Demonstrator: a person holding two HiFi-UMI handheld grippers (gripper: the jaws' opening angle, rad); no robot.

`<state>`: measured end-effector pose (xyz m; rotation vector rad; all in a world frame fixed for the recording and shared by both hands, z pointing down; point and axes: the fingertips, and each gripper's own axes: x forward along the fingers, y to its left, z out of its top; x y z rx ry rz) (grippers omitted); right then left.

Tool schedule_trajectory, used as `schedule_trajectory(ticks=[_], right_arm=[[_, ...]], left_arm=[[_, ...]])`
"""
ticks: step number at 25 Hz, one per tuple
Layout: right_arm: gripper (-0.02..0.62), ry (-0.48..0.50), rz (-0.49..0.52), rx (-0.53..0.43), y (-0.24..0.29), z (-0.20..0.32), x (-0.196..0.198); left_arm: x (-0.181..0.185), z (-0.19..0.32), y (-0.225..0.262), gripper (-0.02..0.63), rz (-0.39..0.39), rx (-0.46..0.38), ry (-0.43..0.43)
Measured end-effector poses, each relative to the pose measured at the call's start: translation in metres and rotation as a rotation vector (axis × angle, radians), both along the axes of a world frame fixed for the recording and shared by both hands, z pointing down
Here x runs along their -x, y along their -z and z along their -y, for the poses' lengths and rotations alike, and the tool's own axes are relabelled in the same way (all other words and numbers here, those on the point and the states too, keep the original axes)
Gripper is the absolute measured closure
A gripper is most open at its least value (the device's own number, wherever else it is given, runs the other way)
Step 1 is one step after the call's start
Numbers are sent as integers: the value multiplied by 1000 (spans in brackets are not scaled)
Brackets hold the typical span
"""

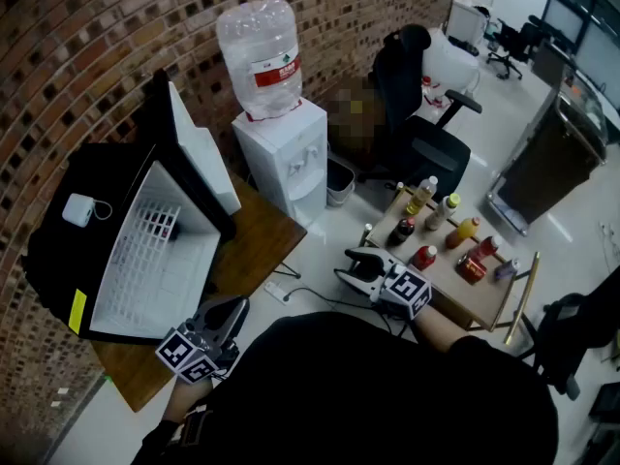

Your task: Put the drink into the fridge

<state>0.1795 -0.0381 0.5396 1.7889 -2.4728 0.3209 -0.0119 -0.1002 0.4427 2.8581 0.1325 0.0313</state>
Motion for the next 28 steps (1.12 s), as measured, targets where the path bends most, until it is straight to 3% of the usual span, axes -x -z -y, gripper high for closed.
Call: schedule_trajectory(ticks=[6, 9, 14, 16, 20, 28], right_arm=[[314, -184, -19, 25, -34, -42, -87], [314, -331, -34, 58, -57, -85, -143], [250, -547, -65, 133, -113, -157, -247], [247, -565, -71, 179, -142, -173, -277], [177, -539, -87, 282, -211, -177, -304], [166, -450, -130, 396, -292, -160, -312]], left_arm=[[-69, -19, -11, 612, 34, -30, -99], [-114, -36, -20, 612, 63, -50, -200], [-211, -78, -45, 612, 111, -47, -358], [-246, -103, -54, 612, 133, -34, -409], [-291, -145, -69, 612, 185, -21, -519], [-340, -181, -91, 612, 251, 17, -585]])
